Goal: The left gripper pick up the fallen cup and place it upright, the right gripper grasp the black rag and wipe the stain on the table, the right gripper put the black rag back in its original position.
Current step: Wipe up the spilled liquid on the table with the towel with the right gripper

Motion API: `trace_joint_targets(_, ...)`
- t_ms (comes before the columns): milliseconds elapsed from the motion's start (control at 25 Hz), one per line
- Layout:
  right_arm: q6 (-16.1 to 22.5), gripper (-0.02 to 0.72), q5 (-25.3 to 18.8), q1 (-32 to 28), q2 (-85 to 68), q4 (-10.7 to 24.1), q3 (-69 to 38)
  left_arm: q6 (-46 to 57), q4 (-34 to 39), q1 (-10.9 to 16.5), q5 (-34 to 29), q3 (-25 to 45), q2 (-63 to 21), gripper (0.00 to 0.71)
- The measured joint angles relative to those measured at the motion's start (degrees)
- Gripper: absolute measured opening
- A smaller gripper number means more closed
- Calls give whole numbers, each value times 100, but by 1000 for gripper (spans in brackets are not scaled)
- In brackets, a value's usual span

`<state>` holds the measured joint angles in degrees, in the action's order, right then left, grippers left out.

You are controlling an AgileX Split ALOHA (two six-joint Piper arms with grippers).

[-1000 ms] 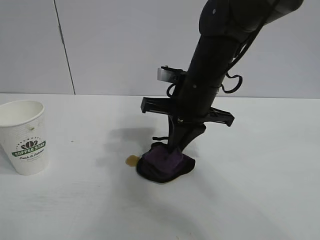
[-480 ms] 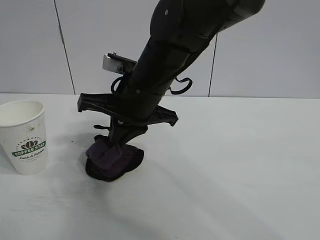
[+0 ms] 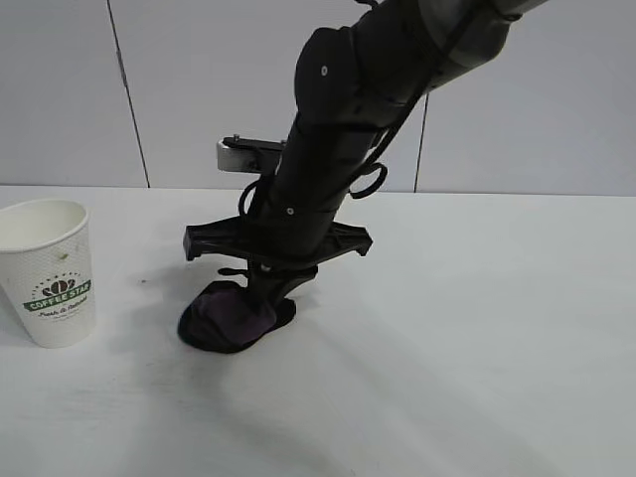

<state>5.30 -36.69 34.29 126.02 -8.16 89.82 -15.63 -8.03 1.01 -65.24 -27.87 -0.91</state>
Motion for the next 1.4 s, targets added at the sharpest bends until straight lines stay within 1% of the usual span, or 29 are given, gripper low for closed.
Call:
trace_joint_targets(80, 117, 41, -366, -209, 0, 224, 101, 0, 0, 0, 0, 0, 0, 687)
trace_joint_targets(200, 161, 41, -1011, -569, 0, 396, 285, 0, 0, 0, 0, 0, 0, 687)
trace_joint_targets(280, 177, 41, -1441, -791, 0, 432, 398, 0, 0, 0, 0, 0, 0, 687)
trace_joint_targets(400, 148, 41, -1922, -1027, 0, 458, 540, 0, 0, 0, 0, 0, 0, 687)
trace_joint_targets(480, 40, 41, -2162, -1071, 0, 413, 575, 0, 0, 0, 0, 0, 0, 687)
trace_joint_targets(560, -136, 41, -2376, -1071, 0, 121, 582, 0, 0, 0, 0, 0, 0, 687)
trace_joint_targets(680, -632, 41, -2516, -1026, 0, -790, 582, 0, 0, 0, 0, 0, 0, 687)
trace_joint_targets(760, -1003, 41, -2490, -945, 0, -1501, 582, 0, 0, 0, 0, 0, 0, 687)
trace_joint_targets(800, -1138, 41, -2426, -882, 0, -1758, 582, 0, 0, 0, 0, 0, 0, 687)
trace_joint_targets(880, -1266, 41, -2215, -733, 0, -2015, 582, 0, 0, 0, 0, 0, 0, 687)
trace_joint_targets(960, -1291, 41, -1959, -571, 0, -2044, 582, 0, 0, 0, 0, 0, 0, 687)
trace_joint_targets(1040, -1218, 41, -1801, -473, 0, -1908, 582, 0, 0, 0, 0, 0, 0, 687)
trace_joint_targets(1120, -1041, 41, -1779, -438, 0, -1618, 582, 0, 0, 0, 0, 0, 0, 687)
trace_joint_targets(1200, -766, 41, -1884, -444, 0, -1108, 582, 0, 0, 0, 0, 0, 0, 687)
trace_joint_targets(1320, -396, 41, -2194, -474, 0, -311, 582, 0, 0, 0, 0, 0, 0, 687)
trace_joint_targets(1400, -222, 41, -2349, -502, 0, 112, 582, 0, 0, 0, 0, 0, 0, 687)
